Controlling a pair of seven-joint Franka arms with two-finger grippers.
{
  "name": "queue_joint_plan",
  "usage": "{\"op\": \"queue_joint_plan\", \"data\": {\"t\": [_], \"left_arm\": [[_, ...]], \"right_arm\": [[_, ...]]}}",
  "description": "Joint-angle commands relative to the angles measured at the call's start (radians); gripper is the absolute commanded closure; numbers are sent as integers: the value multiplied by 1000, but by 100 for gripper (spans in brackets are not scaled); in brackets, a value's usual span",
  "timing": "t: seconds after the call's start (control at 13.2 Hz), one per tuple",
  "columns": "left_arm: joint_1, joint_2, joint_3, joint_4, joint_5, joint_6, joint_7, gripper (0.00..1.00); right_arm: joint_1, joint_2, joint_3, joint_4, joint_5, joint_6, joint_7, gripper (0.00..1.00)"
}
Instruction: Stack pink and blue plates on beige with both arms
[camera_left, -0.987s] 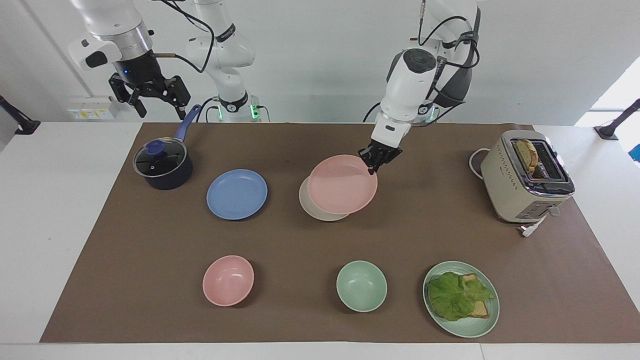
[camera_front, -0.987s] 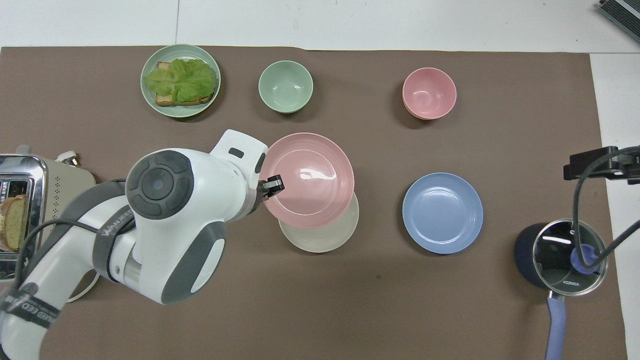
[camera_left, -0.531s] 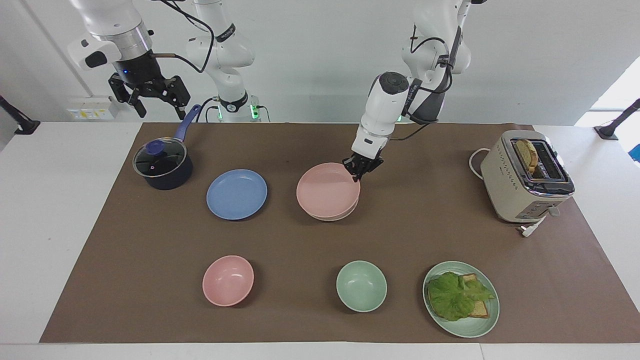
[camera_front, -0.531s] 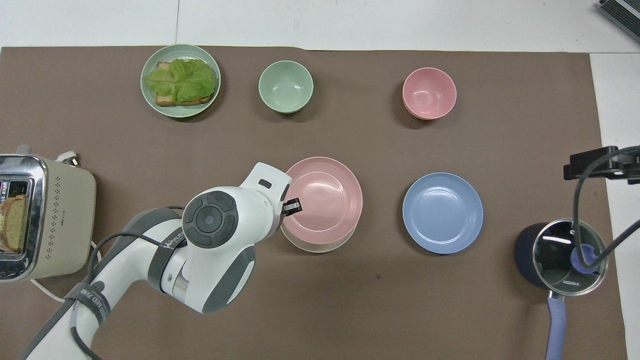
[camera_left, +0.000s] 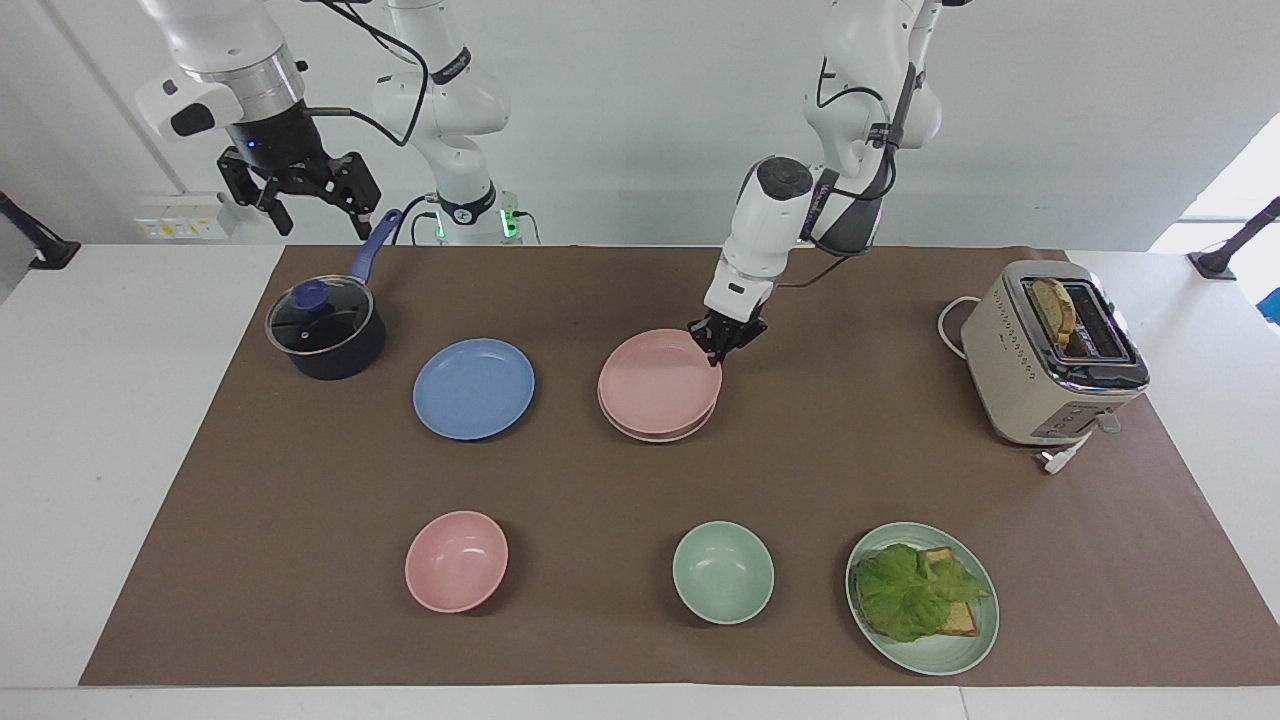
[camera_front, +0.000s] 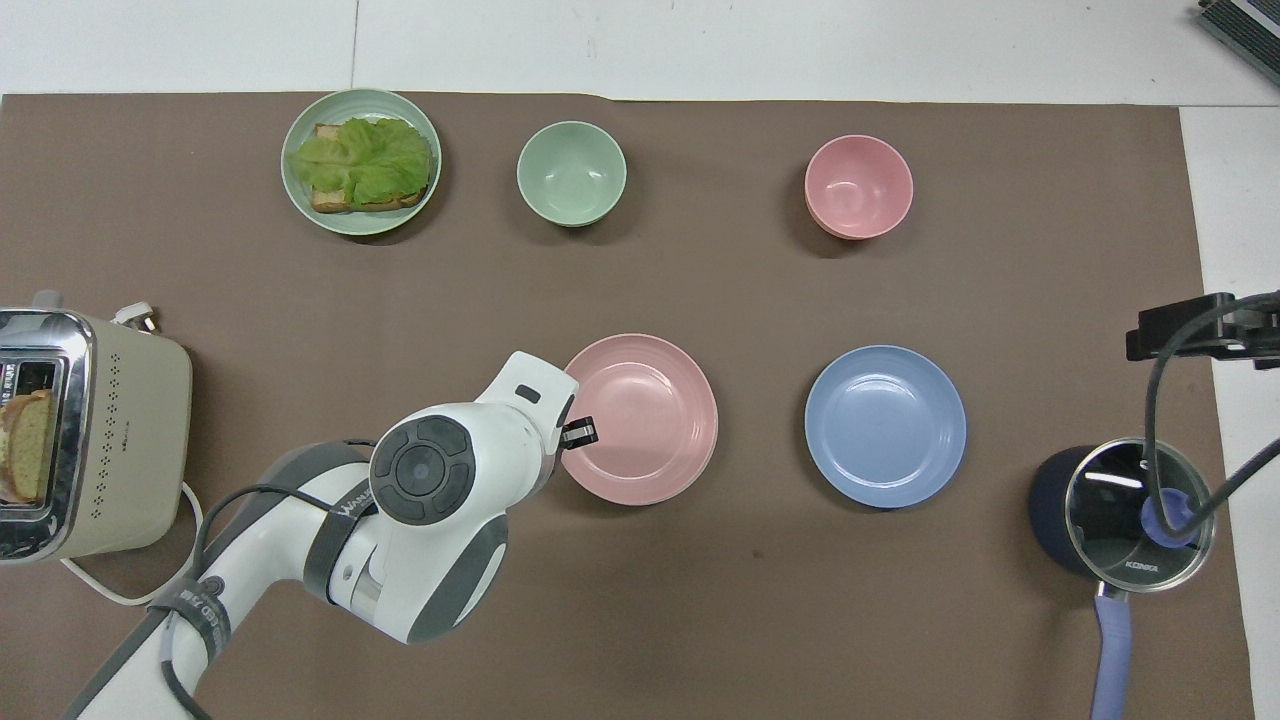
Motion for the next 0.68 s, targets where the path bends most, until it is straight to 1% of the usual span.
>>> {"op": "queue_joint_plan", "data": {"t": [0.0,0.23,0.3,0.38,0.46,0.53,0.61], "left_arm": [[-24,-11,18,-25,-11,35,19,100],[-26,3,18,-19,-11,45,18,100],[-26,6,18,-16,-11,45,18,96],[-26,6,18,-15,-11,45,18,65],[-26,8,18,-10,-11,42,18,25],[-24,9,19,11,-11,33,16,0],[-23,8,21,28,-9,21,15,0]], "right_arm": [[-20,-13,10,-17,26,-2,13,0],[-20,-13,10,-19,26,-2,13,0],[-20,-13,10,-19,26,-2,13,0],[-20,-13,10,-19,26,-1,13,0],[-20,-13,10,-19,26,-1,13,0],[-20,-13,10,-17,26,-1,13,0],[-20,-13,10,-17,26,-1,13,0]]}}
